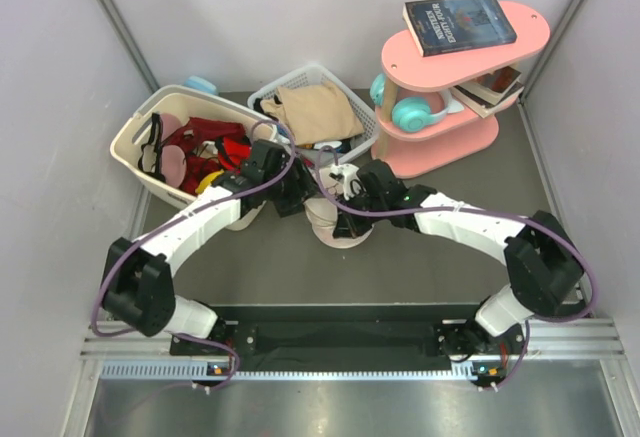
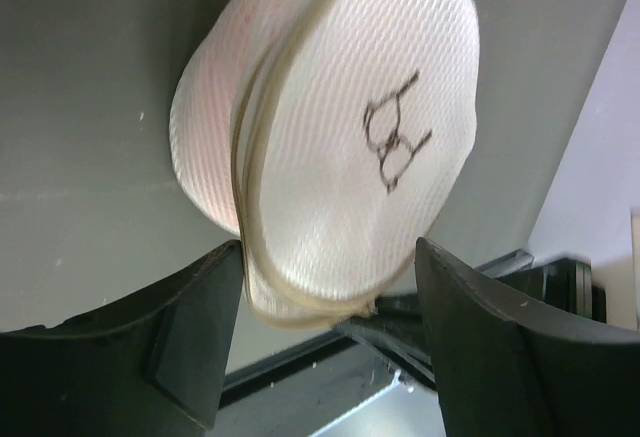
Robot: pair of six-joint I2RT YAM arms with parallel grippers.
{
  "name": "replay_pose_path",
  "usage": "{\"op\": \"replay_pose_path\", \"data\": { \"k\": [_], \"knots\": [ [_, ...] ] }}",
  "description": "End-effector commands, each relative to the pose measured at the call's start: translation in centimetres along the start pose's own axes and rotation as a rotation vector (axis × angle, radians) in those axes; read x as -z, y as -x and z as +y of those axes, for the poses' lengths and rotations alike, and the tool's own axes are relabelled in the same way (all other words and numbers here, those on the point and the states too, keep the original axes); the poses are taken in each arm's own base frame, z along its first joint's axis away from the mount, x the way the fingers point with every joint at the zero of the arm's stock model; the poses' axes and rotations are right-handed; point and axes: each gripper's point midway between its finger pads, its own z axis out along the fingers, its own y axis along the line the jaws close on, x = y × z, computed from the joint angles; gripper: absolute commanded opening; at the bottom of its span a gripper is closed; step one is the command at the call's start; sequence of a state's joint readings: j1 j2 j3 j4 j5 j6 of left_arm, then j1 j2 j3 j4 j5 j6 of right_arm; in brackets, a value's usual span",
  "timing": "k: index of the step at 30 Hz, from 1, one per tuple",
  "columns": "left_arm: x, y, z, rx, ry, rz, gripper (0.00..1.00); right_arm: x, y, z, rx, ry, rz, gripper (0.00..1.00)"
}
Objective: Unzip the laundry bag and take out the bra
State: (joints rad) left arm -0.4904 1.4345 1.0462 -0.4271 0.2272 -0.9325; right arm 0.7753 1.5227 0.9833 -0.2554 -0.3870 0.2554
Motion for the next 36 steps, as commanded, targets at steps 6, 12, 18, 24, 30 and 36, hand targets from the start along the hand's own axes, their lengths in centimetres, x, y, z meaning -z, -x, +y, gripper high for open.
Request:
{"op": "replay_pose_path", "data": {
  "k": [6,12,18,24,30,36],
  "knots": [
    [3.6,-2.9,1.5,0.064,-0.031,0.02,0.75,-1.8,2.9,3.1,0.072,0.075,-0.007,0.0],
    [3.3,-3.6,2.3,0.076,-0.021,0.032,0.75,-3.0,2.3,4.7,0.107,0.101,0.031,0.0],
    [2.0,-3.3,3.0,0.081,0.003,0.027,0.63,-3.2,1.9,5.5,0.126,0.111,0.047,0.0],
    [1.3,-2.9,3.0,0.082,0.007,0.014,0.2,-3.0,1.7,5.5,0.131,0.104,0.046,0.0],
    [1.1,-2.8,3.0,0.075,0.008,0.017,0.0,-2.9,1.4,5.4,0.132,0.098,0.05,0.0],
    [1.4,-2.8,3.3,0.067,0.02,0.007,0.0,-2.5,1.0,4.5,0.11,0.067,0.051,0.0]
  ]
}}
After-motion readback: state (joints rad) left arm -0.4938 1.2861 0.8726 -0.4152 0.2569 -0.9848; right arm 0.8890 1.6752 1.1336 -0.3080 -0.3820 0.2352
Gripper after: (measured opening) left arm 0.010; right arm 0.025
